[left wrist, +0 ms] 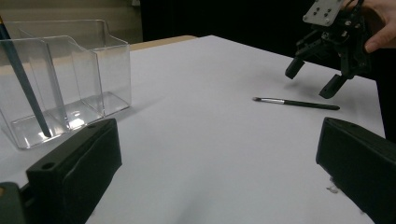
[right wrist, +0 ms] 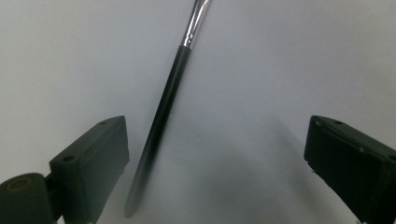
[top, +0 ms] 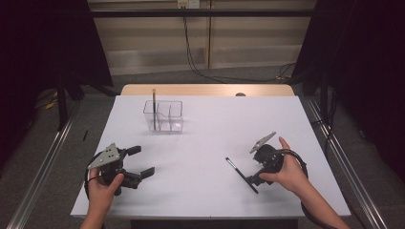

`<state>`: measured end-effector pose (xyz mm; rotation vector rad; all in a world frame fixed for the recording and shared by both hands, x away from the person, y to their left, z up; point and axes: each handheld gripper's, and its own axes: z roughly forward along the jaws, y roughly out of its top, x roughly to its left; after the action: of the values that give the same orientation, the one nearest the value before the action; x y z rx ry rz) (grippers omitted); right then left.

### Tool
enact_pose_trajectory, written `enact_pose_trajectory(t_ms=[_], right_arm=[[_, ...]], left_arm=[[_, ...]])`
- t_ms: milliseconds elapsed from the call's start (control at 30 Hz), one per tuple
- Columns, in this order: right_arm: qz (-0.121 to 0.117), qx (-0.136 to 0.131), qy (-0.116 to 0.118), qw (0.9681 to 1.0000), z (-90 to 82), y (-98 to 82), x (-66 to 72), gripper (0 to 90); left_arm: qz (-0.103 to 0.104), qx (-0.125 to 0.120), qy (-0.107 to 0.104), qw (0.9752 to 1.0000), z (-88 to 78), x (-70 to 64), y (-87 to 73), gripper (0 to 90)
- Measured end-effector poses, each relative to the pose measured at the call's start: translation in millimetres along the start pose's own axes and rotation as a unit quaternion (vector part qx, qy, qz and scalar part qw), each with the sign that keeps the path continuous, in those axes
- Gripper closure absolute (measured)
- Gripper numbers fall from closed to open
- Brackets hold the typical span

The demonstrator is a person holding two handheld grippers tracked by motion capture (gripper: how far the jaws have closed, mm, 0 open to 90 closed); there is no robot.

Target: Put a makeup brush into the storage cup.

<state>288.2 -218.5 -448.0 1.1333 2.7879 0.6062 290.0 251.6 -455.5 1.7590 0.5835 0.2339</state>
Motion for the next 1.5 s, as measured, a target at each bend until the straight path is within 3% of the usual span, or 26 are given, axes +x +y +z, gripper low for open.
enact_pose_trajectory(t_ms=[300,900,1000,1167,1300,1500], right_arm=[[-0.002,0.038,-0.011,0.9992,2.0,4.9,2.3,18.1],[-0.028,0.080,-0.025,0.9961,10.4,11.3,7.1,36.6],[-0.031,0.082,-0.022,0.9959,10.0,12.2,7.8,43.5],[-0.047,0.091,-0.018,0.9946,8.2,14.7,10.1,63.9],[-0.048,0.099,-0.018,0.9938,8.4,16.6,11.6,69.7],[-0.042,0.101,-0.016,0.9939,8.3,17.1,11.3,69.9]], left_arm=[[0.002,0.005,0.001,1.0000,0.4,0.7,0.0,0.1],[0.000,0.005,0.000,1.0000,0.6,1.6,-1.0,0.1],[0.000,0.004,-0.001,1.0000,1.0,1.1,-0.8,0.1],[0.001,0.006,-0.001,1.0000,1.4,1.3,-0.7,0.1],[0.000,0.004,-0.001,1.0000,1.1,1.5,-0.5,0.1],[0.001,0.007,-0.001,1.0000,1.3,1.9,-0.8,0.1]])
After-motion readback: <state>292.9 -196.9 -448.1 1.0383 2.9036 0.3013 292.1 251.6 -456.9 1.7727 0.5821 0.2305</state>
